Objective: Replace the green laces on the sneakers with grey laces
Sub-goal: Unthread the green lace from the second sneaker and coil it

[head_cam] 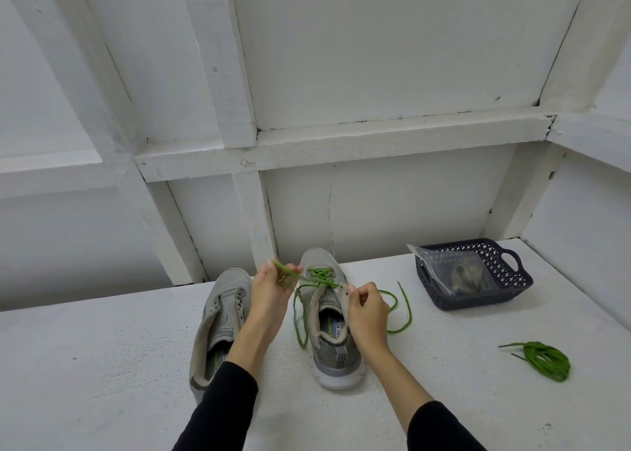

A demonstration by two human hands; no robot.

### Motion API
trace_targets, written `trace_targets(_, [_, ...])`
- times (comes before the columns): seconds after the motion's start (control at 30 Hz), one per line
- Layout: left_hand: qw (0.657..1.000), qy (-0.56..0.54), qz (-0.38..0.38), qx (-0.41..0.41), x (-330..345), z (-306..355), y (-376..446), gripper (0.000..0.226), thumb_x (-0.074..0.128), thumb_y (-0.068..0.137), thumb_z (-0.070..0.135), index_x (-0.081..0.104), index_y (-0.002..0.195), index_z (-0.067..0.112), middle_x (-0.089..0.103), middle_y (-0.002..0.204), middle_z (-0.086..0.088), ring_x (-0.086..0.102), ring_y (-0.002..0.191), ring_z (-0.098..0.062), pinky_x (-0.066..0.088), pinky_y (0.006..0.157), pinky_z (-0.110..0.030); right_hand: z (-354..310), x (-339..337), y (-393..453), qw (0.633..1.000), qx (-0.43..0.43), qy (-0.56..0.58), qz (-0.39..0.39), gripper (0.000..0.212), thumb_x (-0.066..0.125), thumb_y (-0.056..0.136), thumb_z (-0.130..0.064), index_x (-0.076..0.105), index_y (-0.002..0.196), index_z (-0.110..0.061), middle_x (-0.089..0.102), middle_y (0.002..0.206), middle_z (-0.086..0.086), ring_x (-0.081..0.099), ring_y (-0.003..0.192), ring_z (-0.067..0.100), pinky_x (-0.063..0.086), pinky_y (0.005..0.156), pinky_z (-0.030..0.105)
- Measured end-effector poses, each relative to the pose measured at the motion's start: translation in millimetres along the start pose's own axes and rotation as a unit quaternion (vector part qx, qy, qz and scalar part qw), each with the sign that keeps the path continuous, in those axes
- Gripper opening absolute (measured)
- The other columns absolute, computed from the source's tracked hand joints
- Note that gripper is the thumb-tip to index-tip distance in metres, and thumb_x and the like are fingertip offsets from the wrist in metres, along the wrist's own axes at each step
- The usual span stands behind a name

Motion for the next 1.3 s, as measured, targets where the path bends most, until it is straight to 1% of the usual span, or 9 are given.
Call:
trace_targets(0.07, [0.999,0.015,0.034,0.006,-6.2,6.9,0.6,0.032,0.029,0.108,0.023,0.045,0.081,0.015,0.045,0.056,0.005,0.048,0.048,-0.008,0.057,0.070,-0.031,-1.1,-0.9,-0.8,1.000,-0.001,0.003,-0.002,0.026,0.057,0.096,-0.018,0.050,0.075,-0.004,0.054,0.064,0.002,0.046,0.055,0.009,0.040,0.050,0.013])
trace_targets(0.13, [0.965,0.250,0.050,0.068,-13.1,20.3,2.2,0.031,0.031,0.107,0.028,0.047,0.083,0.016,0.042,0.065,0.004,0.042,0.058,-0.011,0.048,0.055,-0.028,-1.2,-0.7,-1.3,1.000,-0.002,0.003,-0.003,0.026,0.056,0.097,-0.018,0.050,0.075,-0.004,0.054,0.064,0.002,0.046,0.056,0.009,0.040,0.051,0.013])
trace_targets(0.27, [0.782,0.616,0.024,0.090,-23.9,-1.8,8.5,0.024,0.042,0.101,0.036,0.059,0.089,0.023,0.060,0.076,0.001,0.059,0.079,-0.026,0.045,0.068,-0.034,-0.1,0.0,-1.0,1.000,0.001,0.005,0.001,0.026,0.057,0.096,-0.018,0.052,0.076,-0.002,0.055,0.064,0.002,0.047,0.056,0.009,0.040,0.051,0.013])
trace_targets(0.4, [0.711,0.701,0.000,0.060,-29.4,-31.8,6.3,0.017,0.051,0.098,0.028,0.066,0.103,0.022,0.058,0.113,-0.005,0.052,0.109,-0.029,0.044,0.084,-0.036,-0.5,-0.2,-0.9,1.000,0.001,0.007,-0.004,0.025,0.057,0.096,-0.017,0.051,0.076,-0.003,0.055,0.065,0.003,0.047,0.056,0.010,0.040,0.051,0.013])
trace_targets(0.5, [0.759,0.633,0.011,0.151,-8.8,-18.7,-2.2,0.018,0.053,0.097,0.025,0.068,0.104,0.022,0.055,0.116,-0.001,0.049,0.111,-0.025,0.041,0.094,-0.038,-2.0,1.3,0.1,1.000,-0.004,-0.007,-0.014,0.024,0.058,0.096,-0.020,0.050,0.076,-0.009,0.057,0.068,0.001,0.052,0.061,0.010,0.040,0.053,0.014])
trace_targets(0.6, [0.803,0.566,-0.014,0.186,14.3,-7.4,-8.1,0.018,0.052,0.097,0.034,0.066,0.094,0.023,0.060,0.100,0.007,0.056,0.091,-0.011,0.048,0.083,-0.037,-6.9,9.9,6.3,0.997,-0.024,-0.058,-0.040,0.018,0.057,0.095,-0.024,0.051,0.081,-0.014,0.061,0.075,-0.001,0.058,0.071,0.015,0.043,0.060,0.023])
trace_targets(0.93, [0.733,0.663,0.005,0.152,23.8,-18.4,3.6,0.018,0.058,0.093,0.037,0.061,0.091,0.020,0.062,0.092,0.005,0.060,0.085,-0.019,0.052,0.076,-0.040,-29.0,24.8,20.0,0.960,-0.091,-0.247,-0.096,0.024,0.053,0.098,-0.030,0.049,0.078,-0.017,0.053,0.077,-0.002,0.050,0.071,0.017,0.035,0.061,0.028])
trace_targets(1.13, [0.872,0.481,0.061,0.066,-19.7,-21.9,6.1,0.020,0.069,0.089,0.027,0.070,0.081,0.009,0.069,0.077,-0.001,0.064,0.072,-0.011,0.050,0.063,-0.016,-13.7,7.1,25.0,0.972,-0.034,-0.224,-0.061,0.029,0.053,0.098,-0.028,0.052,0.074,-0.012,0.052,0.068,-0.001,0.050,0.064,0.016,0.030,0.052,0.026])
trace_targets(1.3, [0.918,0.391,0.069,0.003,-27.0,-32.0,6.7,0.017,0.071,0.089,0.019,0.072,0.081,0.004,0.070,0.073,-0.007,0.066,0.070,-0.019,0.060,0.067,-0.033,-7.7,8.1,24.1,0.982,-0.014,-0.184,-0.048,0.031,0.056,0.096,-0.026,0.053,0.070,-0.010,0.056,0.065,0.001,0.048,0.058,0.013,0.030,0.046,0.019])
Point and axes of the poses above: each hand's wrist, its own y-axis towards the middle knuckle, its own x-axis out of the palm, z = x × y, the point moved 10 cm from there along y, towards the middle knuckle
